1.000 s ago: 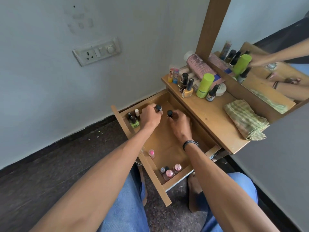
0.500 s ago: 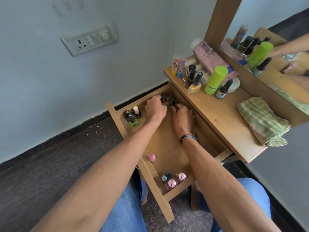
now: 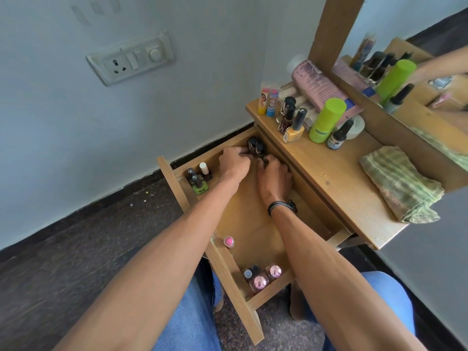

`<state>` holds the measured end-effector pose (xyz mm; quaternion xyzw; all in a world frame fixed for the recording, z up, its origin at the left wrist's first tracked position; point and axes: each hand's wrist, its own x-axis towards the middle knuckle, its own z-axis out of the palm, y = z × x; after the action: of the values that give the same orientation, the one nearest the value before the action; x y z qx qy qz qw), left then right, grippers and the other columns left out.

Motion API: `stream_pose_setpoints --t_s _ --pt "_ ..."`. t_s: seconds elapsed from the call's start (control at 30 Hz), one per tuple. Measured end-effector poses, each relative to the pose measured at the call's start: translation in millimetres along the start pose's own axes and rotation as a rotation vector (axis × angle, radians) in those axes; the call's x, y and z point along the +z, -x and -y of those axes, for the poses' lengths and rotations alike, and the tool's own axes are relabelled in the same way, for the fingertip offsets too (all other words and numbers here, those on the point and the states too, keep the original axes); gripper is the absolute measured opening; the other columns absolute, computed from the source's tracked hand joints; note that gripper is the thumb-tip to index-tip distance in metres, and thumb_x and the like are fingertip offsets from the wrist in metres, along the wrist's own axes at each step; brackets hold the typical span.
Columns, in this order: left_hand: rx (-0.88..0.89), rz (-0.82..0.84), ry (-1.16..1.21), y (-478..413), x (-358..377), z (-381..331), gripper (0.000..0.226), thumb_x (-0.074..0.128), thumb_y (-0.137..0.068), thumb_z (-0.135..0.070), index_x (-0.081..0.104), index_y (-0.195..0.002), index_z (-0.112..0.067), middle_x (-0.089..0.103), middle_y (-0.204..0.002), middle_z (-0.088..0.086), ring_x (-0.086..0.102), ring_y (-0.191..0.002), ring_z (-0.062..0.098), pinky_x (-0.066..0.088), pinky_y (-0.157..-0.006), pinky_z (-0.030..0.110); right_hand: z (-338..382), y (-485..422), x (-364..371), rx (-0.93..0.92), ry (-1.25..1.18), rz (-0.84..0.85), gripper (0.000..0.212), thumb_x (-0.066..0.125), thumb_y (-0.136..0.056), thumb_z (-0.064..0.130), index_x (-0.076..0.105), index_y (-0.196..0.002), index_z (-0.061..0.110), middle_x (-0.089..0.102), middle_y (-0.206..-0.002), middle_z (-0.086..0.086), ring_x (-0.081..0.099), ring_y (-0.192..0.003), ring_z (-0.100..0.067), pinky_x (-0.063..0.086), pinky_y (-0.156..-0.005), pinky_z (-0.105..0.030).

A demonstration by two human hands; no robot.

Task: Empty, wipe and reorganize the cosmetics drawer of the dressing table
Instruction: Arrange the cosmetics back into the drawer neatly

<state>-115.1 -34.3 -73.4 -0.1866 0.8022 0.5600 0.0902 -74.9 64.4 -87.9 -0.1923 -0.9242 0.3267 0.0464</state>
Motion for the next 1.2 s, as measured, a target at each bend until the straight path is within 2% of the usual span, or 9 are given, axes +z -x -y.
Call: stream_pose_setpoints --t_s 0.13,0.43,0.7,0.97,1.1,1.2 --pt "-0.007 0.018 -0.009 -2.2 -0.3 0.6 0.028 0.067 -0.084 -0.01 0.077 -0.107 -0.023 0.076 -0.102 -0.002 0.068 -0.101 0.017 0.054 -0.097 0.036 2.6 -1.6 1.2 0.025 0.025 0.003 0.032 0.044 -0.106 0.036 0.068 -0.115 0.017 0.072 -0.112 -0.015 0.066 -0.103 -0.039 0.053 -0.085 -0.041" --pt "-0.005 0.024 0.012 -1.7 -0.5 0.7 0.03 0.068 -0.086 -0.008 0.075 -0.113 -0.019 0.075 -0.106 0.0 0.068 -0.103 0.016 0.054 -0.098 0.035 2.4 -2.6 5.6 0.008 0.016 -0.027 0.033 0.043 -0.105 0.039 0.068 -0.107 0.017 0.073 -0.105 -0.014 0.068 -0.097 -0.038 0.05 -0.079 -0.039" --pt "-0.012 0.014 0.006 0.8 -2.2 -1.0 0.031 0.068 -0.084 -0.007 0.075 -0.113 -0.018 0.075 -0.105 0.0 0.068 -0.101 0.015 0.055 -0.097 0.034 -0.2 -3.4 9.3 -0.019 0.018 -0.05 0.031 0.044 -0.106 0.038 0.068 -0.107 0.018 0.073 -0.103 -0.014 0.068 -0.094 -0.038 0.042 -0.072 -0.036" --pt "-0.041 -0.05 -0.056 4.7 -5.4 -4.6 0.029 0.068 -0.083 -0.01 0.077 -0.107 -0.022 0.073 -0.11 0.0 0.066 -0.101 0.019 0.055 -0.095 0.035 0.3 -4.1 10.1 -0.025 0.056 -0.068 0.035 0.039 -0.108 0.039 0.069 -0.11 0.022 0.073 -0.101 -0.012 0.068 -0.091 -0.036 0.039 -0.069 -0.033" --pt "-0.042 -0.073 -0.085 7.1 -6.3 -4.8 0.027 0.07 -0.084 -0.011 0.077 -0.107 -0.023 0.072 -0.111 0.001 0.064 -0.1 0.019 0.054 -0.089 0.03 0.7 -2.7 10.3 -0.026 0.064 -0.076 0.032 0.041 -0.106 0.038 0.069 -0.111 0.022 0.073 -0.103 -0.013 0.068 -0.093 -0.037 0.037 -0.071 -0.033" --pt "-0.039 -0.076 -0.094 7.7 -7.5 -5.7 0.027 0.07 -0.084 -0.01 0.077 -0.107 -0.022 0.072 -0.112 0.002 0.064 -0.101 0.02 0.053 -0.09 0.031 0.2 -2.5 10.8 -0.057 0.08 -0.068 0.029 0.044 -0.104 0.034 0.069 -0.118 0.026 0.074 -0.105 -0.011 0.068 -0.094 -0.037 0.036 -0.071 -0.033"
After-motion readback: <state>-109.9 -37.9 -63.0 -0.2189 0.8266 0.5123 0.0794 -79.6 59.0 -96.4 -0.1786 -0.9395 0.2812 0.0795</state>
